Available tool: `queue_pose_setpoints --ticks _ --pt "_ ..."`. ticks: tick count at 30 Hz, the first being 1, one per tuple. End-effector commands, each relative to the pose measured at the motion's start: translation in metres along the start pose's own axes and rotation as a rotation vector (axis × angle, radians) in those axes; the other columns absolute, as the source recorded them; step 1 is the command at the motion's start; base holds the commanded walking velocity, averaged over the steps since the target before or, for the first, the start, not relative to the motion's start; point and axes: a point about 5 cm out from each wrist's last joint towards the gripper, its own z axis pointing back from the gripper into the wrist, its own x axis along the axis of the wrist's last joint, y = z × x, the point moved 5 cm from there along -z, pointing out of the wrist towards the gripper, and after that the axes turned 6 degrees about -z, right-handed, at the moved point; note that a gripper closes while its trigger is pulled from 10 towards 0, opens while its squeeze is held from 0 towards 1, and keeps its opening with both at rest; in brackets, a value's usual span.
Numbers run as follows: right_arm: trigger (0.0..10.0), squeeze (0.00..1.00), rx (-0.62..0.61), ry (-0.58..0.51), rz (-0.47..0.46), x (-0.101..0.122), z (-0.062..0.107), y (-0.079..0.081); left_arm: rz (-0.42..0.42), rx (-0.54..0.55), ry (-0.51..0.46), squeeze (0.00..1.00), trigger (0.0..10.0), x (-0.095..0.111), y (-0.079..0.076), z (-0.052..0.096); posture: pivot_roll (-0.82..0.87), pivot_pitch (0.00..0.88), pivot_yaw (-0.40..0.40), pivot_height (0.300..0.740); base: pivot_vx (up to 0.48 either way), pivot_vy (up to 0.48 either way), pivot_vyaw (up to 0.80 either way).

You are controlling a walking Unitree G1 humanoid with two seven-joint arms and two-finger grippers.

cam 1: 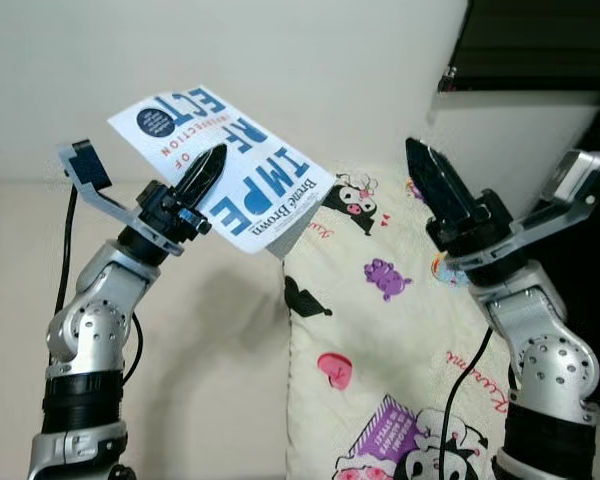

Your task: Clean up the room

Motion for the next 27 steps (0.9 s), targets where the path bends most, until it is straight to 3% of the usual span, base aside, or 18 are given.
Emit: queue_pose_setpoints --ticks 1,3,10,12,13,14,16,19,27 --pt "10.0 0.00 -0.043 0.034 -0.004 -0.007 0.000 -0.008 0.015 -0.087 -0.022 0.00 10.0 0.003 -0.018 -0.005 0.04 0.017 -0.040 0.735 0.000 0.000 0.00" --pt "10.0 0.00 -0.053 0.035 -0.009 -0.007 0.000 -0.010 0.032 -0.149 -0.018 0.00 10.0 0.002 -0.032 -0.007 0.04 0.016 -0.041 0.735 0.000 0.000 0.00" --pt "10.0 0.00 -0.053 0.043 -0.016 -0.009 0.000 -0.011 0.062 -0.244 0.001 0.00 10.0 -0.003 -0.055 -0.008 0.04 0.014 -0.042 0.735 0.000 0.000 0.00" --pt "10.0 0.00 -0.053 0.059 -0.022 -0.013 0.000 -0.011 0.072 -0.261 0.003 0.00 10.0 -0.005 -0.061 -0.009 0.04 0.013 -0.044 0.735 0.000 0.000 0.00" --pt "10.0 0.00 -0.062 0.117 -0.037 -0.025 0.000 -0.012 0.086 -0.275 0.002 0.00 10.0 -0.008 -0.067 -0.011 0.04 0.013 -0.044 0.735 0.000 0.000 0.00" --pt "10.0 0.00 -0.062 0.117 -0.037 -0.025 0.000 -0.012 0.086 -0.275 0.002 0.00 10.0 -0.008 -0.067 -0.011 0.04 0.013 -0.044 0.735 0.000 0.000 0.00" --pt "10.0 0.00 -0.119 0.223 -0.076 -0.049 0.005 -0.019 0.092 -0.282 0.000 0.00 10.0 -0.010 -0.071 -0.012 0.04 0.017 -0.046 0.735 0.000 0.000 0.00" --pt "10.0 0.00 -0.151 0.295 -0.128 -0.069 0.011 -0.021 0.094 -0.288 0.003 0.00 10.0 -0.010 -0.074 -0.012 0.04 0.020 -0.049 0.735 0.000 0.000 0.00" --pt "10.0 0.00 -0.151 0.295 -0.128 -0.069 0.011 -0.021 0.094 -0.288 0.003 0.00 10.0 -0.010 -0.074 -0.012 0.04 0.020 -0.049 0.735 0.000 0.000 0.00"
